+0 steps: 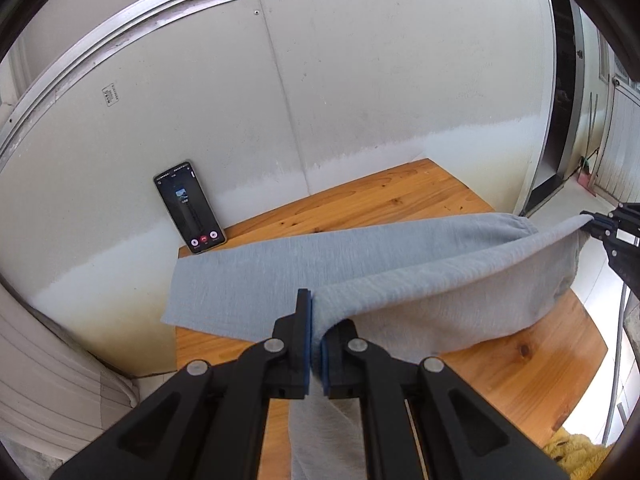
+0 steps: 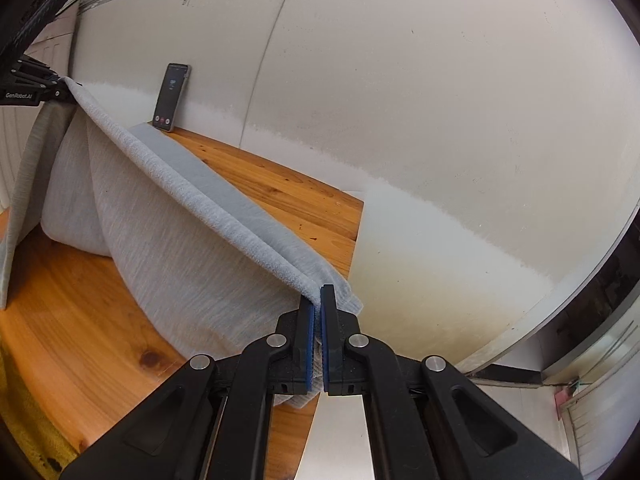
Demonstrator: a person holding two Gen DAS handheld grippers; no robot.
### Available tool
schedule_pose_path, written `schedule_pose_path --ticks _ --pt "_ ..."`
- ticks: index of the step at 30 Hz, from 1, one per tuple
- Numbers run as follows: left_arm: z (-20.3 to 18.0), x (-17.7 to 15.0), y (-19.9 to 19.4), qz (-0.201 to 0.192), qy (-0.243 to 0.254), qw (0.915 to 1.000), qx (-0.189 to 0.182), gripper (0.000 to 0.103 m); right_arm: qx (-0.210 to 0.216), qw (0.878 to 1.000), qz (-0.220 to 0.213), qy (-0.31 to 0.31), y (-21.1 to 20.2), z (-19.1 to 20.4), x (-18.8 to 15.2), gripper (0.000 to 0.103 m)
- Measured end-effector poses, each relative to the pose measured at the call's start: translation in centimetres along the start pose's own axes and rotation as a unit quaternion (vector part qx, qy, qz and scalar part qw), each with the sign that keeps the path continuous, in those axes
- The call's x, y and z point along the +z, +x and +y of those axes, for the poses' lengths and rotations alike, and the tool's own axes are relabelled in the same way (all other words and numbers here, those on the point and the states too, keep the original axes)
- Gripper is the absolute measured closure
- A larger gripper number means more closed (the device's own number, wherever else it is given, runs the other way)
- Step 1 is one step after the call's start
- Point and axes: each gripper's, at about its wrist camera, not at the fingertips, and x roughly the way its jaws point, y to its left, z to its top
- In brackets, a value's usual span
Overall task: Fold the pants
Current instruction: 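Lift the held sweatpants edges with both grippers and fold them over the other half, then lower the folded edge onto the pants and open left then right gripper, then withdraw both open grippers from the folded sweatpants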
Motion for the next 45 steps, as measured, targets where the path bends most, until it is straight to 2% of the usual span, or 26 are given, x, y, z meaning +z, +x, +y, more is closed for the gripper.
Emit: schedule_pose_path --ticks 6,10,15,18,23,24,28,31,32,33,37,41,45 --pt "-0.4 3.2 7.1 0.024 -0.003 0.9997 -0.009 0.099 -0.017 0.999 0.031 0.020 4.5 -0.8 0.9 0.100" --pt "-0.9 4.3 11.4 0.046 -0.001 0.9988 -0.013 0.099 -0.009 0.998 0.050 0.044 7.7 -1.7 1.0 0.100" --pt "-1.1 4.2 16.2 0.076 -0.009 0.9965 -0.032 0.099 0.003 0.994 0.085 0.067 11.6 -2.9 0.6 0.100" --pt "-1.5 3.4 19.2 0.102 -0.011 0.9947 -0.009 0.090 0.005 0.992 0.102 0.067 13.5 -3.1 0.2 0.100" --pt "-1.9 2.6 21.9 0.124 -0.008 0.9922 -0.004 0.089 -0.011 0.992 0.115 0.054 15.5 -2.6 -0.1 0.100" --pt "-2.0 2.5 22.3 0.128 -0.008 0.9918 -0.001 0.086 -0.015 0.992 0.116 0.048 15.8 -2.4 -0.2 0.100" --pt "-1.9 2.5 22.9 0.131 -0.013 0.9913 0.011 0.072 -0.023 0.991 0.121 0.043 16.8 -2.2 -0.3 0.098" --pt "-1.7 2.6 22.8 0.131 -0.010 0.9909 0.028 0.053 -0.019 0.991 0.119 0.063 17.0 -2.7 -0.3 0.094" --pt "-1.5 2.7 22.7 0.132 -0.013 0.9908 0.028 0.043 -0.015 0.990 0.119 0.073 17.0 -2.9 -0.2 0.094" --pt "-1.3 2.7 22.5 0.132 -0.019 0.9907 0.024 0.038 -0.013 0.989 0.119 0.085 17.1 -3.3 -0.2 0.091" --pt "-0.5 2.5 21.3 0.135 -0.045 0.9898 -0.004 0.036 -0.034 0.988 0.104 0.113 16.6 -4.1 0.2 0.067" --pt "0.1 2.3 19.1 0.124 -0.042 0.9913 -0.008 0.035 -0.045 0.988 0.091 0.119 15.3 -4.5 0.9 0.066" --pt "1.7 1.6 17.0 0.114 -0.037 0.9924 0.029 0.035 -0.053 0.989 0.089 0.106 13.1 -3.7 1.0 0.066"
